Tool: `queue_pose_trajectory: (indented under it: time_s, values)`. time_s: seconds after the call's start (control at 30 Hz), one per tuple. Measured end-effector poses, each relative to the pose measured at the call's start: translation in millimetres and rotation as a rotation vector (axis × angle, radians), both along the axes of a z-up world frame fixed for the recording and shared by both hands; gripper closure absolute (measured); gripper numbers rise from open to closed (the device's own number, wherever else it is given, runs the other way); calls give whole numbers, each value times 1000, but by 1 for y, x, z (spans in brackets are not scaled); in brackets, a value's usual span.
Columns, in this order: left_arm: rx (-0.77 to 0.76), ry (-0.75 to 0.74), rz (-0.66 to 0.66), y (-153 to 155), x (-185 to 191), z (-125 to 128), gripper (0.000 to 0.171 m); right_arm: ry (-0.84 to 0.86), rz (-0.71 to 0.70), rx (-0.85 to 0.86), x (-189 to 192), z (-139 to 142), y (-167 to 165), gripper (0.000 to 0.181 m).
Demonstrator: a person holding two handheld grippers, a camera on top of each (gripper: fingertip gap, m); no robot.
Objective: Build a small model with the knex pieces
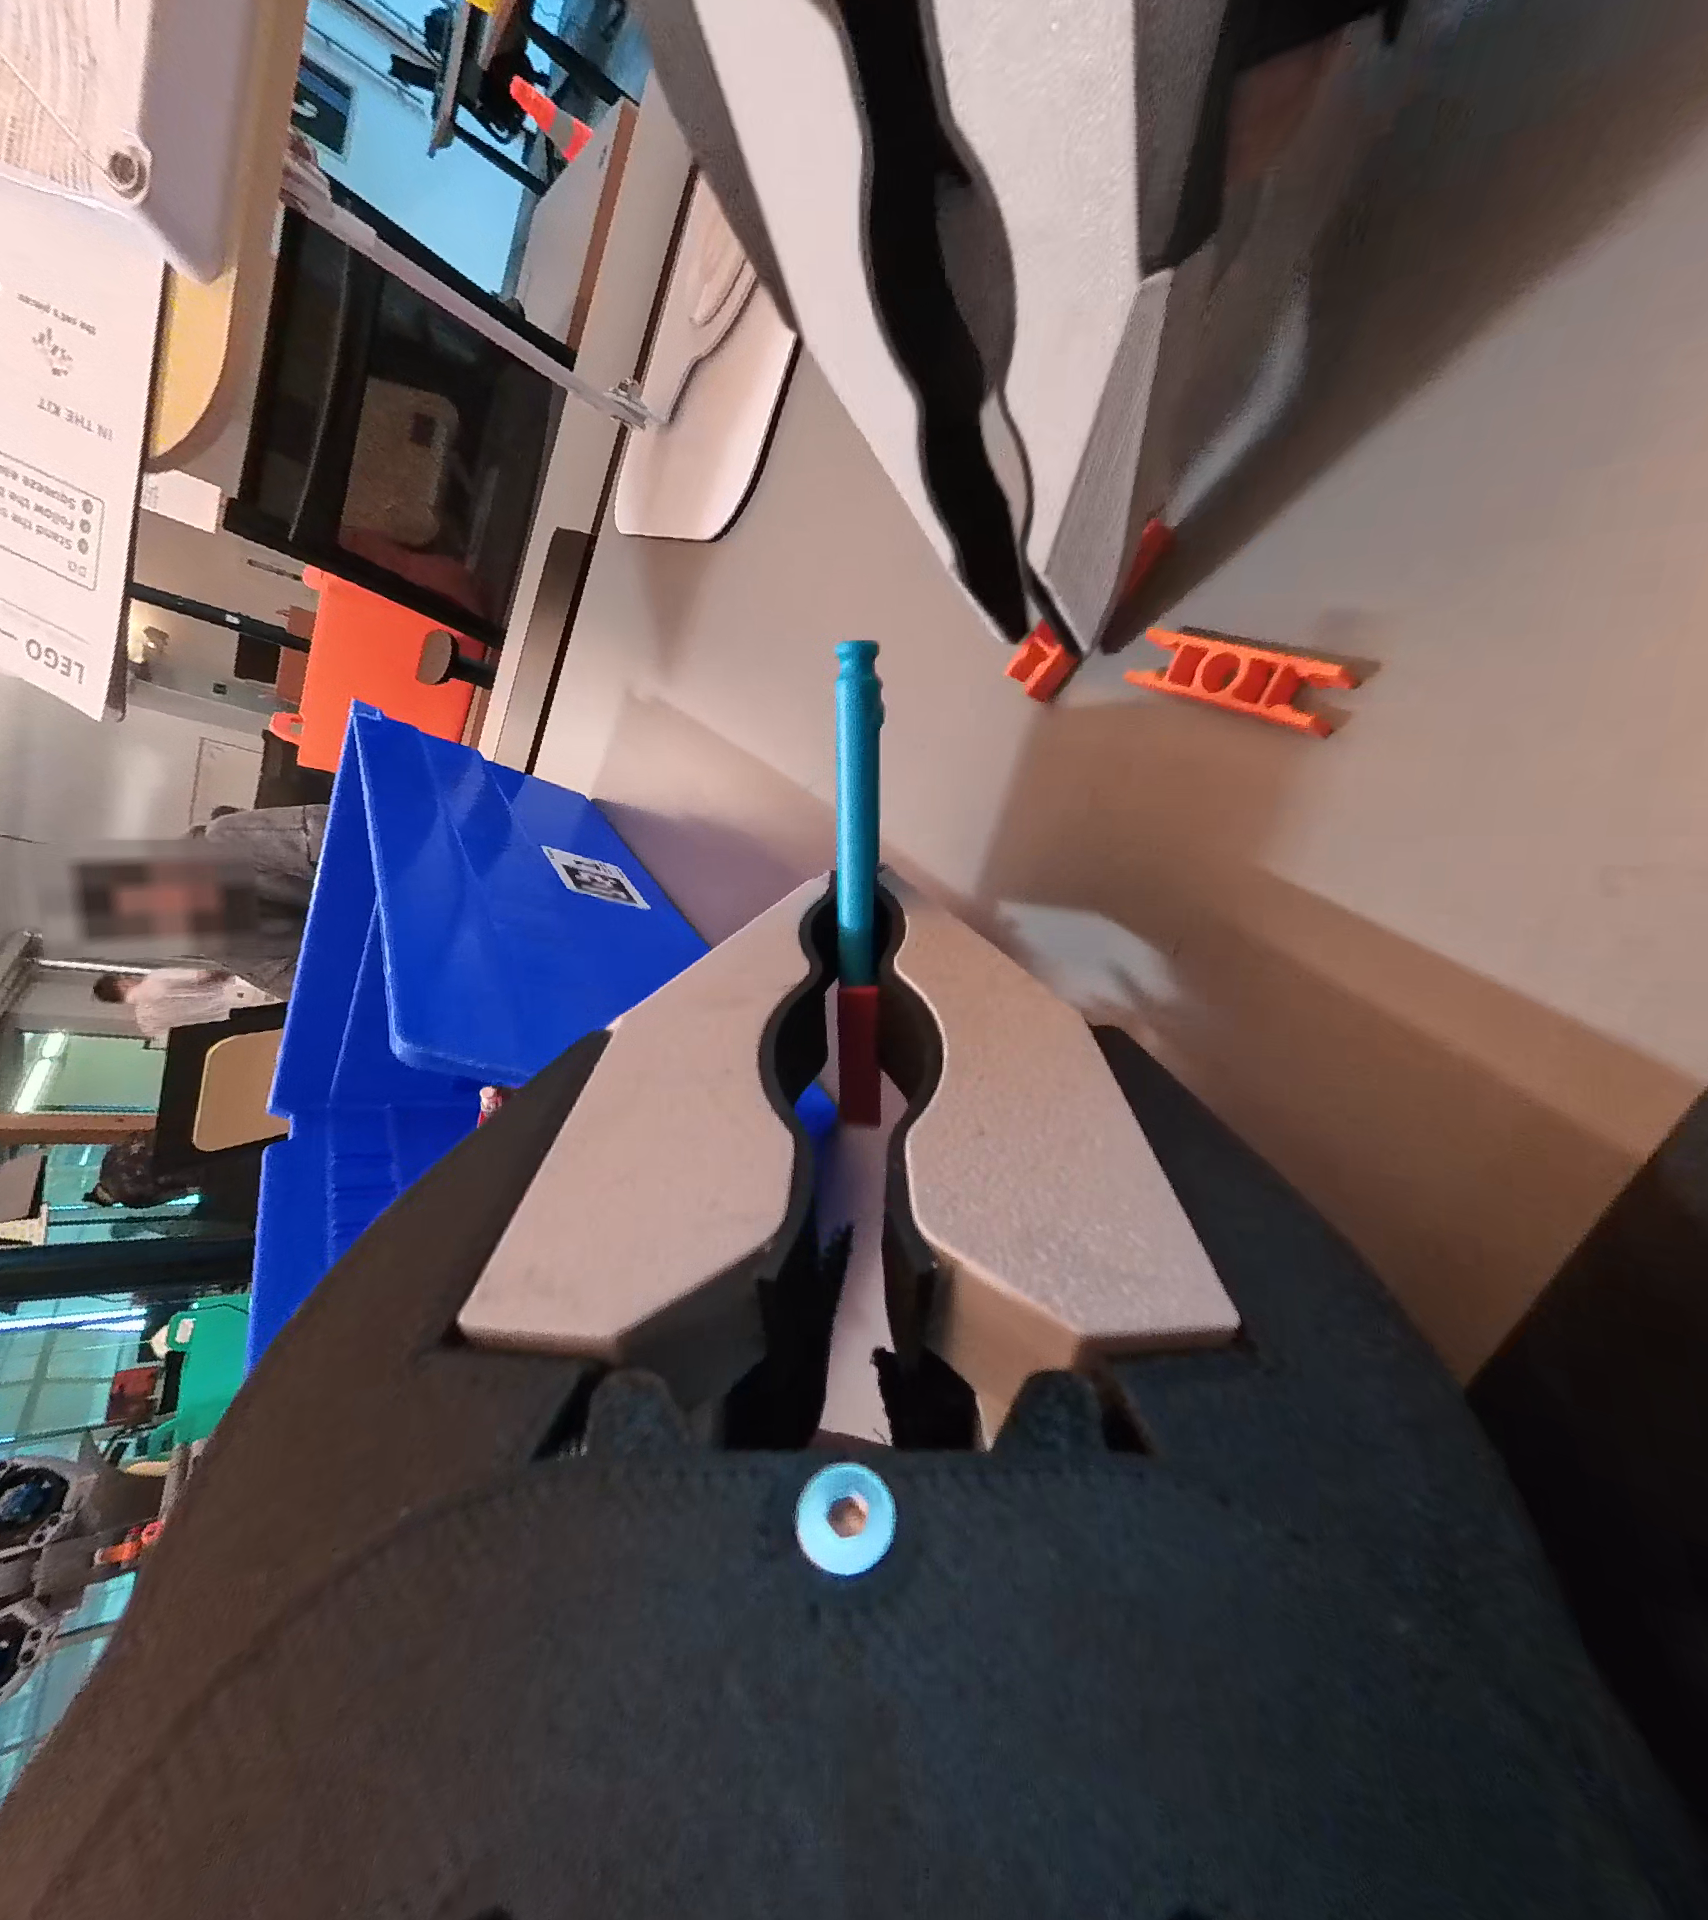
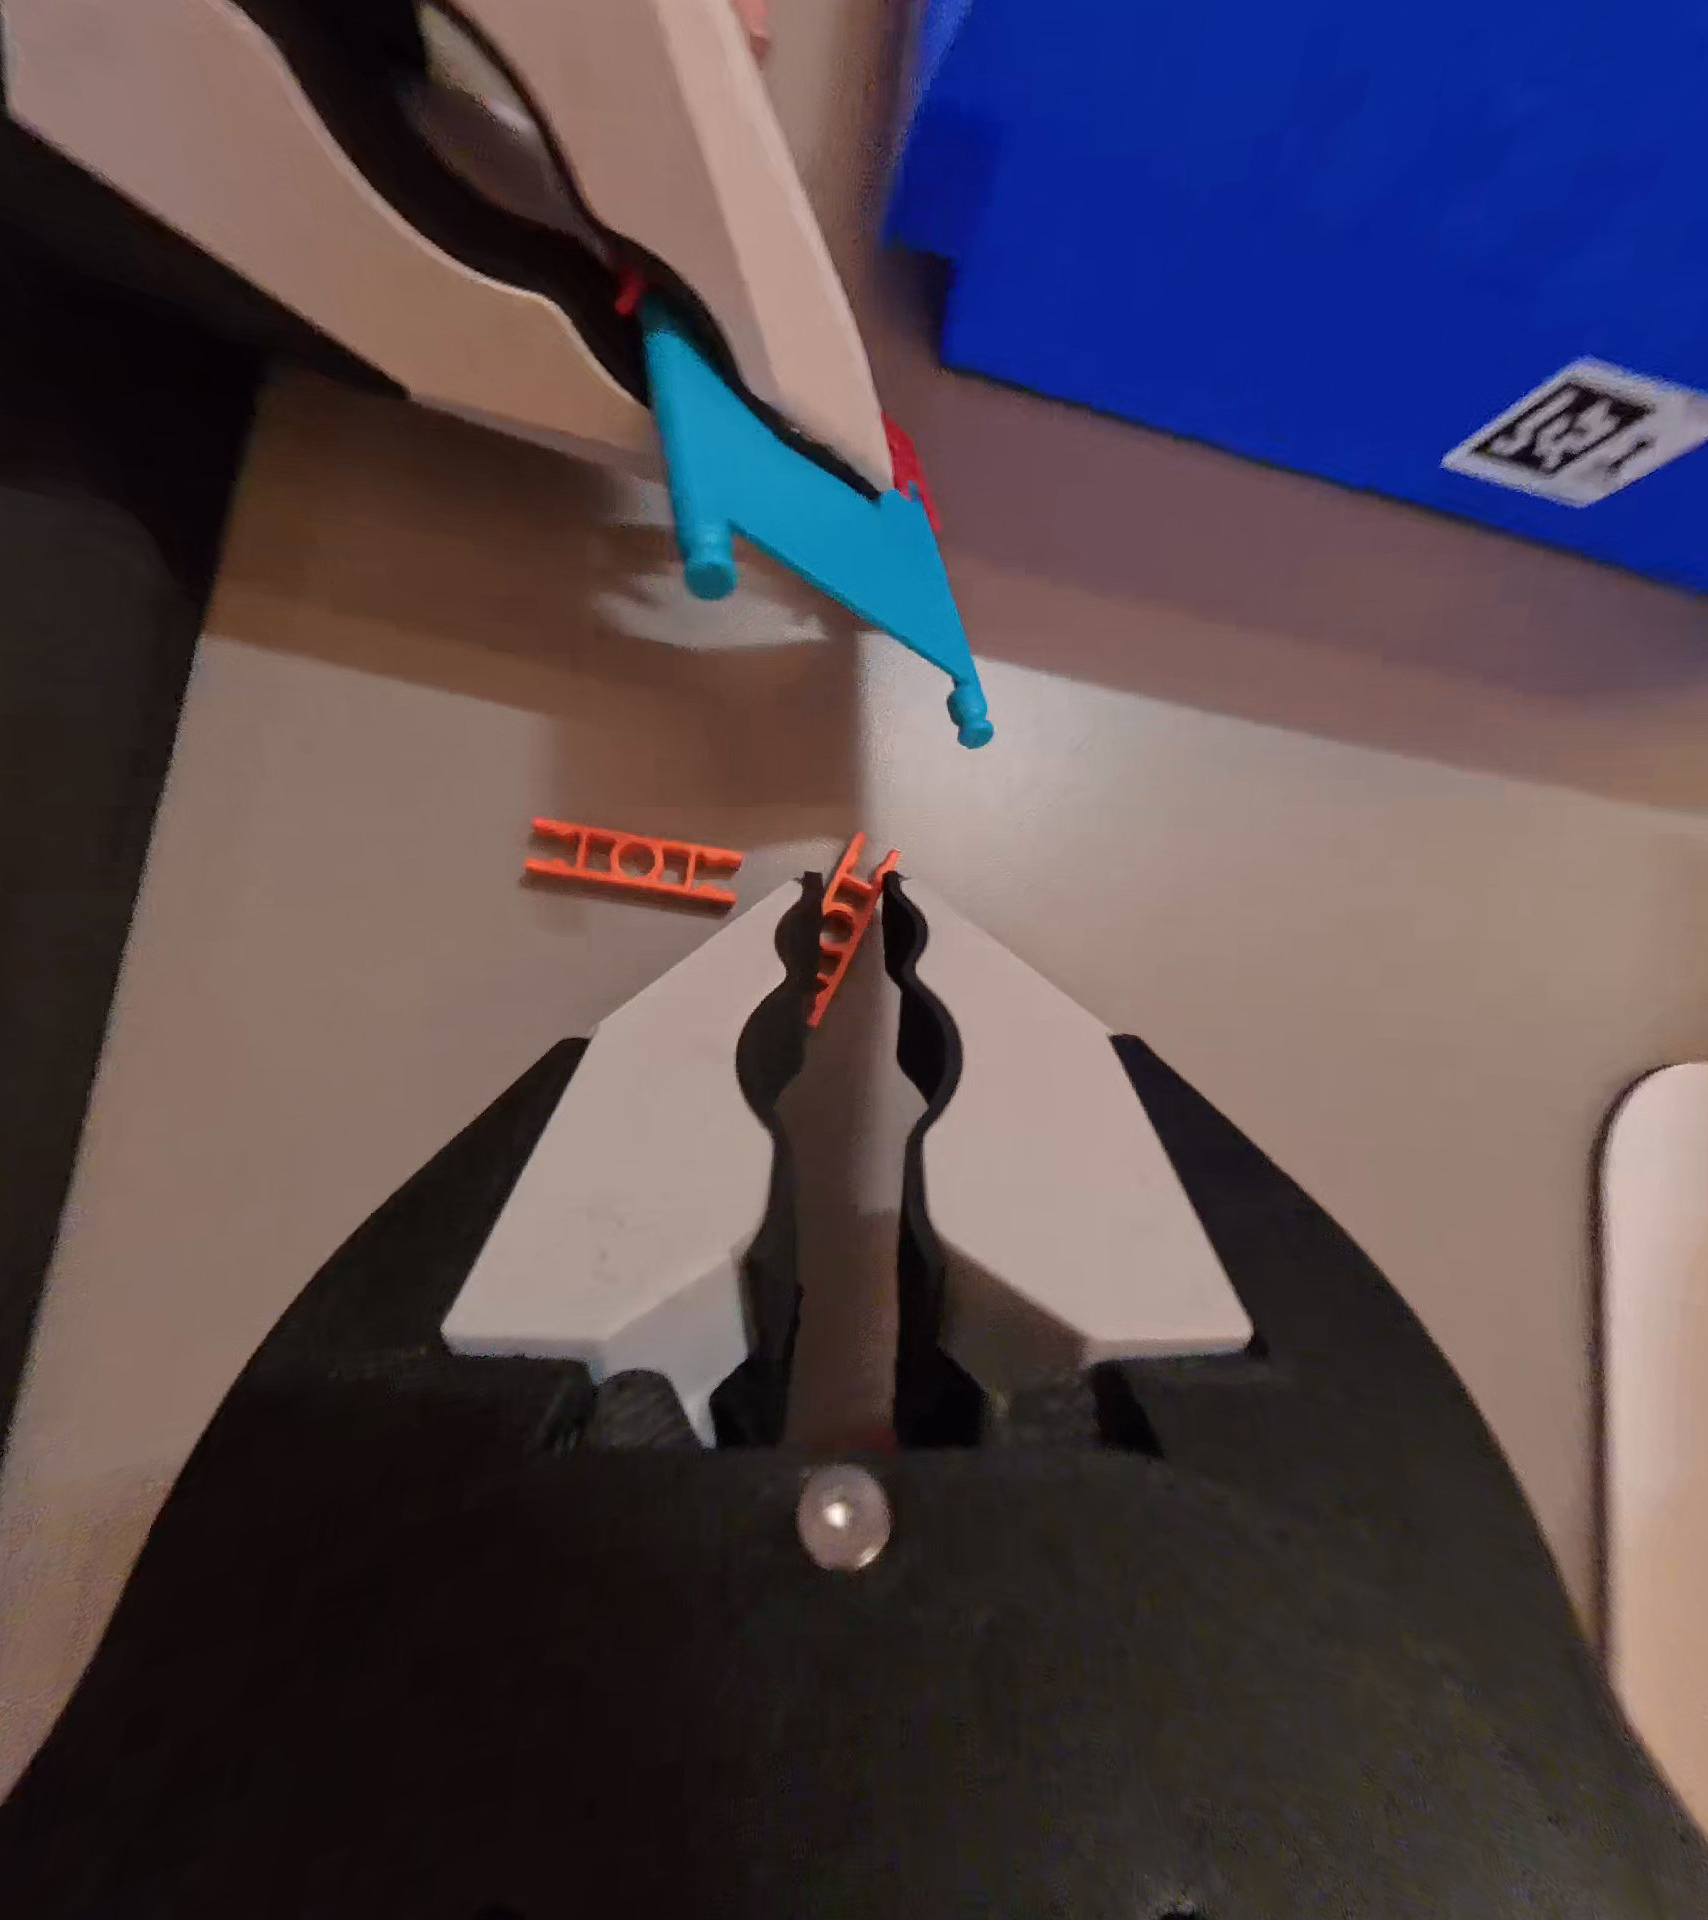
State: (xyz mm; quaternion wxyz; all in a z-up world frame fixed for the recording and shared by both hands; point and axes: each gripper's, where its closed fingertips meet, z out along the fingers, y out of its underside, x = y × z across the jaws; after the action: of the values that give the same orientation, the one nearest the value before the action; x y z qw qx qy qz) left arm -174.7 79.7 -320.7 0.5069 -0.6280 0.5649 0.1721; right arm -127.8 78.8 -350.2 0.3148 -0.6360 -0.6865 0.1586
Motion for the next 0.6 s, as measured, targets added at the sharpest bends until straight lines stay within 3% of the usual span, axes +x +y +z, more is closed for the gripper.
queue_pose_trajectory:
  time_s: [0.1, 0.23, 0.3, 0.4, 0.5, 0.6]
  values:
    - [-10, 6, -18, -1, 3, 2, 171, 34, 7, 25, 8, 15, 6, 155]
    - [-146, 23, -73, -7, 11, -2, 171, 241, 69, 4, 2, 60, 1, 162]
    - [-216, 59, -90, -8, 13, -2, 171, 252, 130, 39, -5, 67, -7, 158]
    - [-260, 106, -94, -1, 15, 5, 171, 119, 121, 78, -8, 47, -5, 159]
    - [-344, 189, -116, -1, 13, -1, 171, -4, 54, -56, 6, 17, -5, 154]
    - [-374, 253, -109, 4, 8, -4, 171, -40, 46, -64, 13, -2, -9, 154]
